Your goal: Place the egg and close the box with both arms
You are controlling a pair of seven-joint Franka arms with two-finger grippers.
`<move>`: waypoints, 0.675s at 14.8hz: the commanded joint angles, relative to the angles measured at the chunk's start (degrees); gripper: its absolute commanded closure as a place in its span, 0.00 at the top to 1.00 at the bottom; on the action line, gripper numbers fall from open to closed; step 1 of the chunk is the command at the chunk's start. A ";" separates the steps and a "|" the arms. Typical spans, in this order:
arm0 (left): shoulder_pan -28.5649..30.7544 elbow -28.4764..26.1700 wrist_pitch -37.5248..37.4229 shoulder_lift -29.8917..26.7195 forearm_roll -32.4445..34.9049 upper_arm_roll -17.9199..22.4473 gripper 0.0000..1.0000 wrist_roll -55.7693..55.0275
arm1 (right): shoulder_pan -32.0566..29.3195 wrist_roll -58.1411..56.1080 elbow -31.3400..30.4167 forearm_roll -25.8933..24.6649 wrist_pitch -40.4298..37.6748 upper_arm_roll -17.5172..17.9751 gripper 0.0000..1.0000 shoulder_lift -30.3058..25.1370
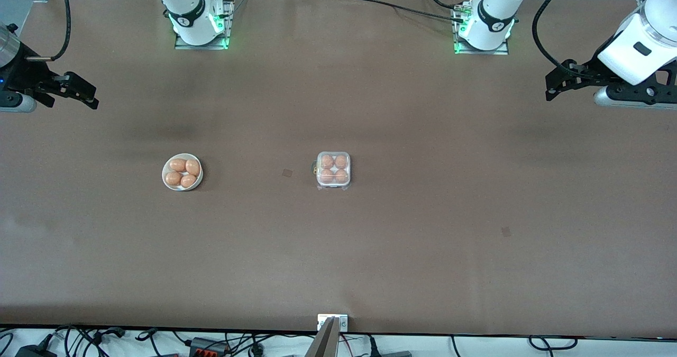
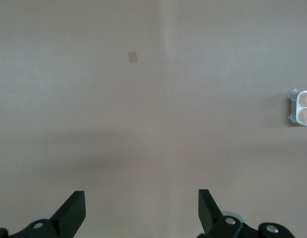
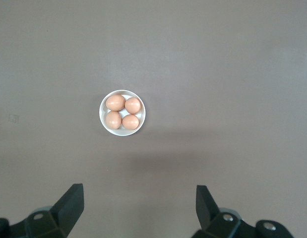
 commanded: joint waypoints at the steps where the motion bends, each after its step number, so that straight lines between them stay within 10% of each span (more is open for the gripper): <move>1: -0.23 2.01 -1.15 1.06 1.32 -0.11 1.00 0.34 | -1.15 -0.56 0.04 -0.29 -1.45 0.85 1.00 -1.44; 10: -0.23 2.10 -1.07 1.41 1.32 -0.11 1.00 0.34 | -1.07 -0.47 -0.13 -0.29 -1.62 0.85 1.00 -1.36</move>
